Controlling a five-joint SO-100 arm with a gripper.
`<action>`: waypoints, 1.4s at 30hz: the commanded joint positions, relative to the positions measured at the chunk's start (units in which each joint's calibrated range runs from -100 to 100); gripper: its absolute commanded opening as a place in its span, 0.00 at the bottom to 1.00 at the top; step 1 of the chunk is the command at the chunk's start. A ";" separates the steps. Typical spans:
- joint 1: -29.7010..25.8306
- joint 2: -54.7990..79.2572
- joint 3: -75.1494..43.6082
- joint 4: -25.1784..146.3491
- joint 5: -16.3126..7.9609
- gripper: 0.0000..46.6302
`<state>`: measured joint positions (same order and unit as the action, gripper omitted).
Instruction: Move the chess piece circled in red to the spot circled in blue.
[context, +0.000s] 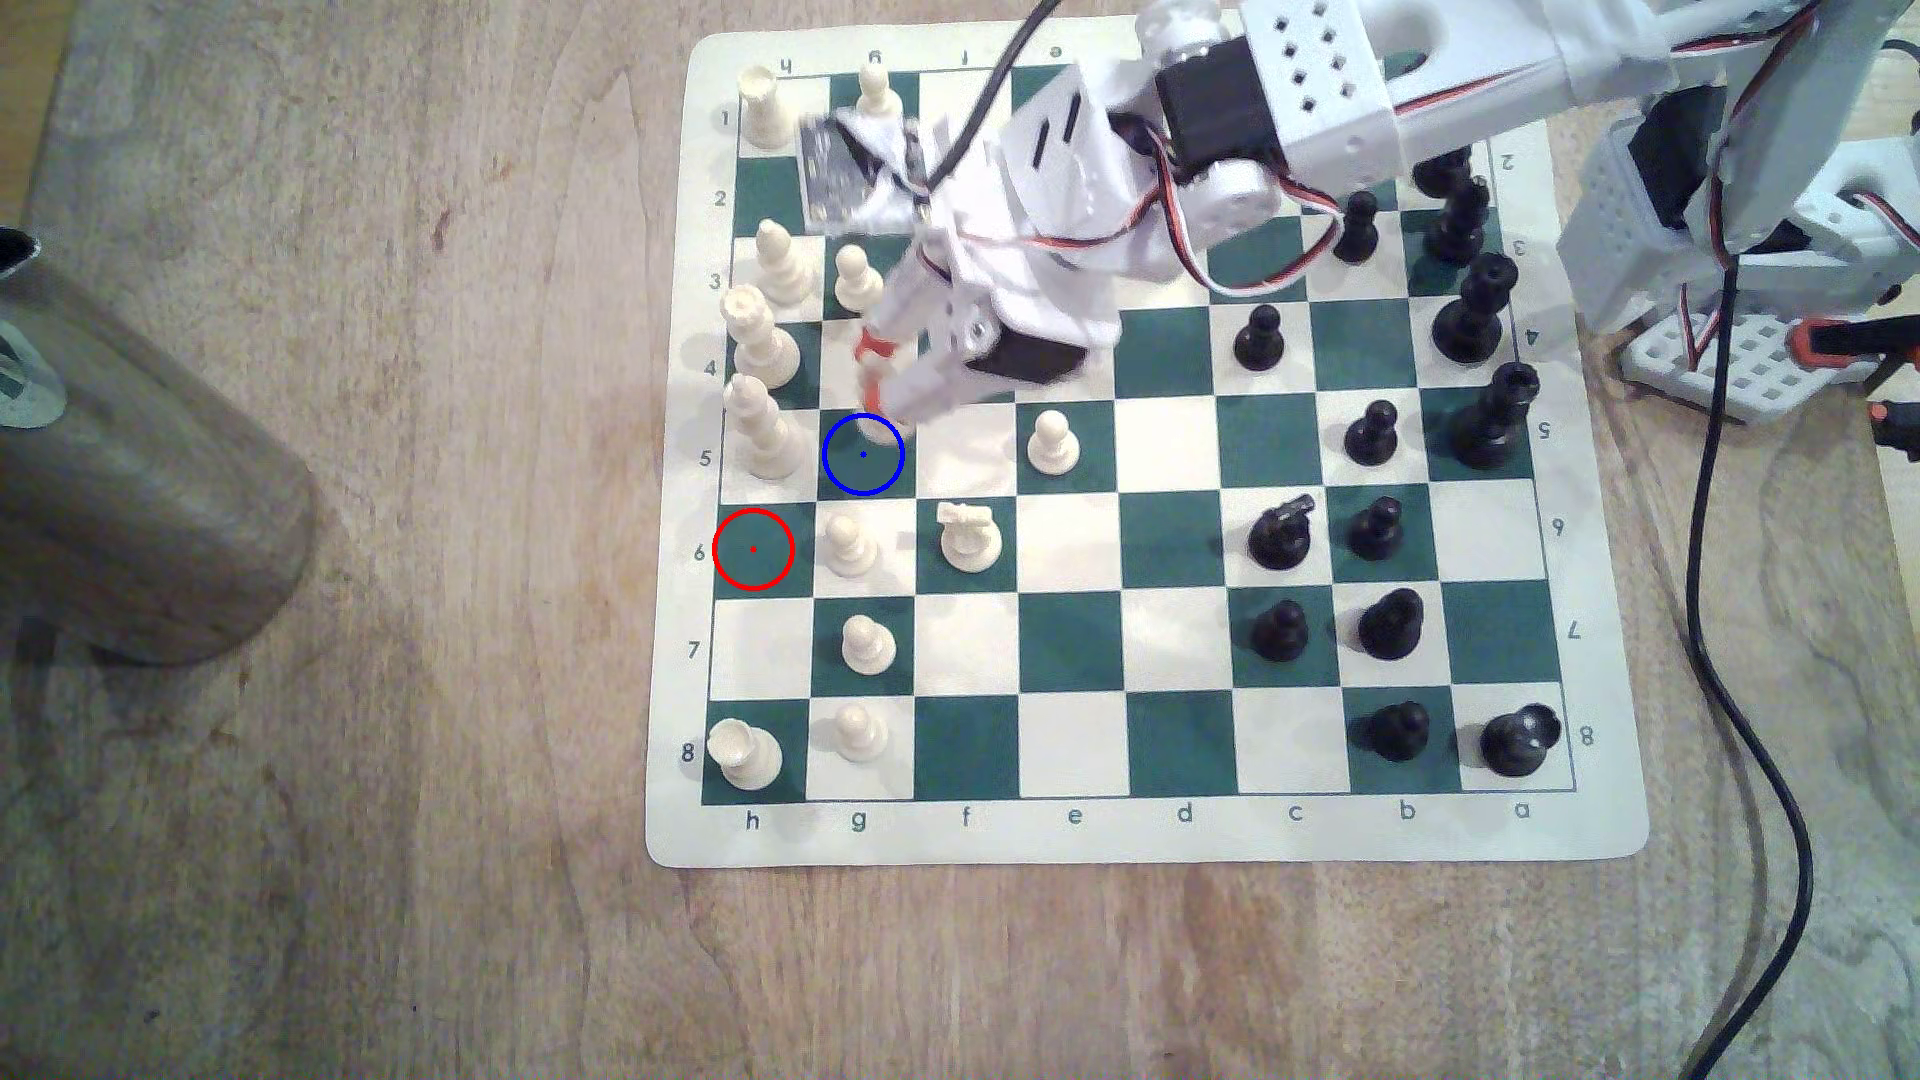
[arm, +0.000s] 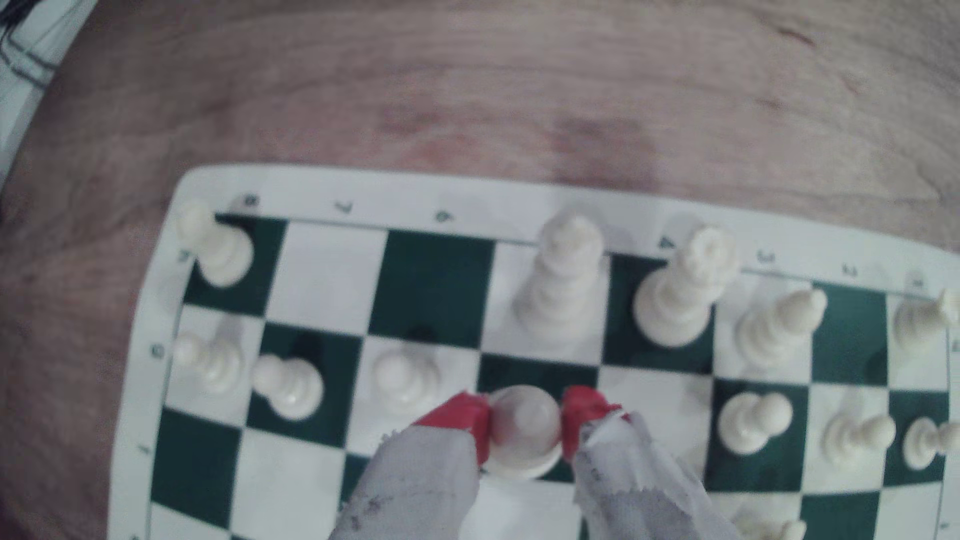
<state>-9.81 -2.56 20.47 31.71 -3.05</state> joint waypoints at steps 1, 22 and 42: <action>1.63 2.47 -3.06 -4.60 0.68 0.00; 1.24 14.52 -13.40 -5.51 0.39 0.00; 0.77 17.84 -14.49 -3.29 -0.20 0.02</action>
<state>-8.48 15.46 11.25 28.61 -3.00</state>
